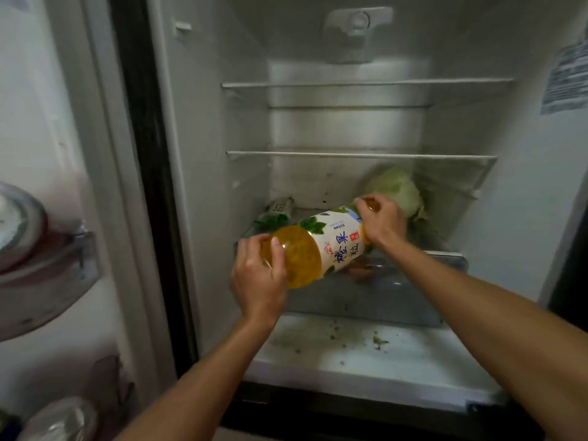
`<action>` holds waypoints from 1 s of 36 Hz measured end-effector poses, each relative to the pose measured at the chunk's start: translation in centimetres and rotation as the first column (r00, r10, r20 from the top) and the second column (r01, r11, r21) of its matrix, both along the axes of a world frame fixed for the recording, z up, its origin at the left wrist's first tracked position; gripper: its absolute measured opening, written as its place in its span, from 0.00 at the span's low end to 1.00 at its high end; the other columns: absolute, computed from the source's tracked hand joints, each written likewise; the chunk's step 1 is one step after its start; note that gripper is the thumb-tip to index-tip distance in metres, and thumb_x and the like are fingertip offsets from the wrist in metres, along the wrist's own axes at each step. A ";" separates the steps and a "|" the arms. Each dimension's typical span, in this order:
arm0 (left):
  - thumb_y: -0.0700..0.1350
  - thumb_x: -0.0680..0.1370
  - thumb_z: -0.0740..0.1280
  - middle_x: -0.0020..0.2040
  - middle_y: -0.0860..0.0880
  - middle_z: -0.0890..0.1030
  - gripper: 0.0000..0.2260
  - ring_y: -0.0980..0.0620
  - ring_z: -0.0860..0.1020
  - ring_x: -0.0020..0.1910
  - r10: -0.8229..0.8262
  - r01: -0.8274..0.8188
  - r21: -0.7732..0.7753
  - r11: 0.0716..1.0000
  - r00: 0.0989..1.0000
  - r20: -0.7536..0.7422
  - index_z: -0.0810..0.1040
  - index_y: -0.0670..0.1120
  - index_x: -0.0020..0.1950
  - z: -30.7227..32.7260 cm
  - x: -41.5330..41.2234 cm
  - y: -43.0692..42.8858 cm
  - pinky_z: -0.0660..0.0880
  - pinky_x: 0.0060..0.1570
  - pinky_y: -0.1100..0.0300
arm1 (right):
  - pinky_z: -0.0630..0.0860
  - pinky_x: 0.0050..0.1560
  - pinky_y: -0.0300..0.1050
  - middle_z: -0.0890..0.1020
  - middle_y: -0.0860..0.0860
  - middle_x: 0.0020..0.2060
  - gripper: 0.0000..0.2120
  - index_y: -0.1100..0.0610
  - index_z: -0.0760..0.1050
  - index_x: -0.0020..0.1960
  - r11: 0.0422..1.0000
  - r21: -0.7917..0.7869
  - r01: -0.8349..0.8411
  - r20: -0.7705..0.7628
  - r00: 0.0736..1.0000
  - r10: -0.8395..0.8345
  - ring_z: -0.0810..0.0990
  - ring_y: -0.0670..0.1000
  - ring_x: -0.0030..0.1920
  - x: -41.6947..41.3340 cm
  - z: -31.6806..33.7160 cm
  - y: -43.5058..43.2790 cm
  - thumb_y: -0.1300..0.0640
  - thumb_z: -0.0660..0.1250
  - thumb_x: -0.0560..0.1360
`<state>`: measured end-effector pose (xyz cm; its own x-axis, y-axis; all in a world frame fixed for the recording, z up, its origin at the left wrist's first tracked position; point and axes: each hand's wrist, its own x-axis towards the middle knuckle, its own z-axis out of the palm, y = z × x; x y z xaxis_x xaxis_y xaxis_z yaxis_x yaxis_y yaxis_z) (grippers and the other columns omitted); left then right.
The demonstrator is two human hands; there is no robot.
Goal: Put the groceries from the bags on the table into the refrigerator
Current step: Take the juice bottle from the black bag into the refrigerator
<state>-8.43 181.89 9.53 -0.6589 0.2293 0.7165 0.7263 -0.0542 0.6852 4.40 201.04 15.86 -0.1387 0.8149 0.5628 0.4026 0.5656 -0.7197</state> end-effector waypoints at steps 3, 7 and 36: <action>0.62 0.77 0.52 0.51 0.50 0.79 0.24 0.49 0.78 0.47 0.035 -0.036 -0.033 0.999 0.999 -0.020 0.79 0.47 0.55 0.1 -0.9 1.2 0.74 0.42 0.54 | 0.75 0.36 0.42 0.80 0.49 0.42 0.14 0.52 0.78 0.55 0.998 -0.028 -0.054 -0.006 0.999 0.053 0.79 0.47 0.38 -2.3 0.3 2.2 0.44 0.64 0.78; 0.62 0.77 0.54 0.53 0.47 0.77 0.25 0.47 0.77 0.50 0.013 -0.022 -0.085 0.996 0.994 -0.106 0.77 0.45 0.60 0.1 -1.7 2.6 0.76 0.47 0.51 | 0.74 0.41 0.43 0.82 0.53 0.45 0.15 0.53 0.80 0.56 0.990 -0.104 -0.094 -0.014 0.996 0.093 0.80 0.53 0.44 -4.9 0.3 5.3 0.45 0.62 0.80; 0.55 0.84 0.48 0.76 0.42 0.61 0.25 0.43 0.65 0.71 -0.322 0.276 -0.470 0.838 0.947 -0.018 0.52 0.46 0.79 2.2 -3.6 18.6 0.64 0.65 0.47 | 0.60 0.73 0.46 0.68 0.52 0.74 0.23 0.51 0.66 0.75 0.948 -0.033 -0.316 0.274 0.909 0.312 0.65 0.52 0.73 -7.1 -1.5 11.5 0.47 0.46 0.85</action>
